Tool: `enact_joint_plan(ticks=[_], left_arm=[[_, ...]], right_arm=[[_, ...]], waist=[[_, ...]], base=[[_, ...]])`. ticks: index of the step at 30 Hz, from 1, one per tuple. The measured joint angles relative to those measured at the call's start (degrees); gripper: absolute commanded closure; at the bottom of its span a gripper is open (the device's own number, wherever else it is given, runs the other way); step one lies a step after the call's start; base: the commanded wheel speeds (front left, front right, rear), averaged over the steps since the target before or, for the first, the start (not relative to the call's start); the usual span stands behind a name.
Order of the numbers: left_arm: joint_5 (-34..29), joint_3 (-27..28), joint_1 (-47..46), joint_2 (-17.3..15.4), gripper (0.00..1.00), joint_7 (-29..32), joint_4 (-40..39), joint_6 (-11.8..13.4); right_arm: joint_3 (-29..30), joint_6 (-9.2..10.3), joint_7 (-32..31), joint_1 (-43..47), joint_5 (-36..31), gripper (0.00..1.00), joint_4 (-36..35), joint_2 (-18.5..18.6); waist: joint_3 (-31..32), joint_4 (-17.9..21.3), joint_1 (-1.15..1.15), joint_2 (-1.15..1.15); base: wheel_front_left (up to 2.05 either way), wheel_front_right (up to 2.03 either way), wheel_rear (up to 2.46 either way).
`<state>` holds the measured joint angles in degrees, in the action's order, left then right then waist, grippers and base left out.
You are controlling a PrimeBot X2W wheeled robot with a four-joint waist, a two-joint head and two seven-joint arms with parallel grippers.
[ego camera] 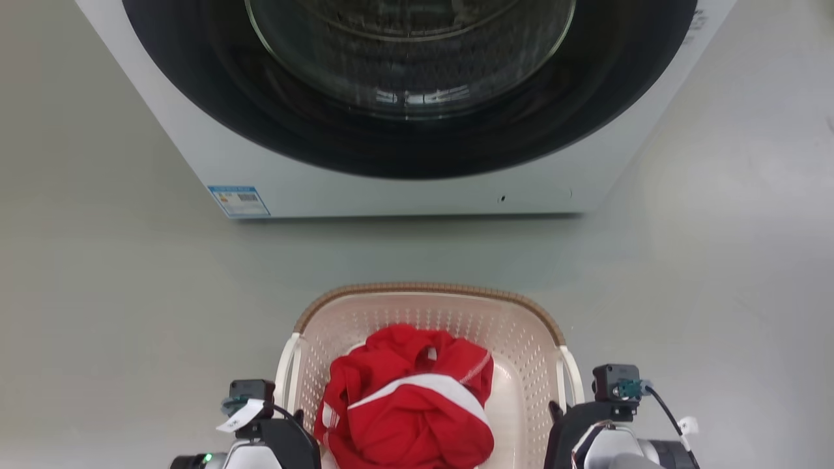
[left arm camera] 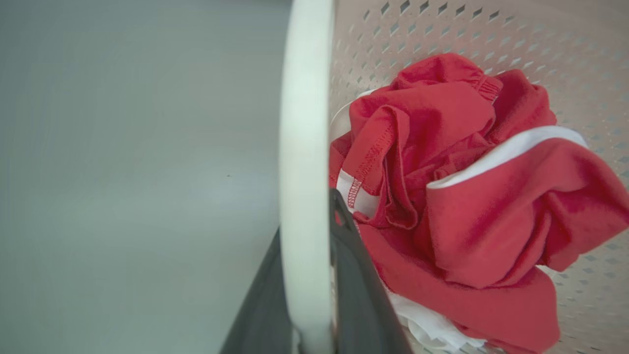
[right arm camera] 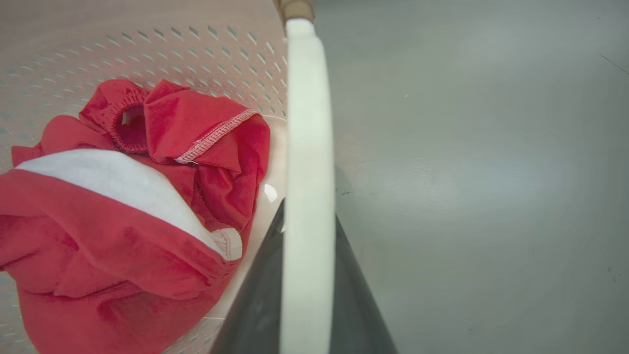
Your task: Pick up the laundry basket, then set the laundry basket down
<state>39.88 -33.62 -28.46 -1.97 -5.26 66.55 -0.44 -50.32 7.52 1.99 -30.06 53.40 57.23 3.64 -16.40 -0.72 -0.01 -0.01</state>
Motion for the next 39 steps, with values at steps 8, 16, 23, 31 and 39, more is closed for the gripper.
enact_joint_plan(ticks=[8,16,23,31,39], left_arm=[[2.5,-2.4,5.1,-0.3,1.00,2.2,-0.1,0.5],[4.6,-4.2,9.1,-0.7,1.00,4.0,-0.5,1.5],[6.0,-5.6,10.0,-0.9,1.00,5.3,-1.0,2.4],[6.6,-6.3,10.2,-1.0,1.00,5.7,-1.3,2.6],[7.2,-7.3,10.2,-1.1,1.00,6.2,-1.6,3.0]], right_arm=[[-3.1,0.12,-2.1,4.5,2.9,1.00,-0.2,0.1],[-5.8,0.56,-3.9,8.4,5.8,1.00,-1.2,0.3],[-7.4,0.63,-5.0,8.5,7.9,1.00,-1.2,0.5],[-8.2,0.63,-5.4,8.5,9.2,1.00,-0.9,0.5],[-9.2,0.63,-5.4,8.4,10.7,1.00,-0.3,0.5]], waist=[[6.8,0.2,0.00,0.00],[12.7,0.3,0.00,0.00],[15.0,0.1,0.01,0.00],[15.1,0.2,0.01,0.00],[15.0,0.4,0.01,0.01]], base=[[0.00,0.00,0.00],[0.00,0.00,0.00],[0.00,0.00,0.00],[0.00,0.00,0.00],[0.00,0.00,0.00]])
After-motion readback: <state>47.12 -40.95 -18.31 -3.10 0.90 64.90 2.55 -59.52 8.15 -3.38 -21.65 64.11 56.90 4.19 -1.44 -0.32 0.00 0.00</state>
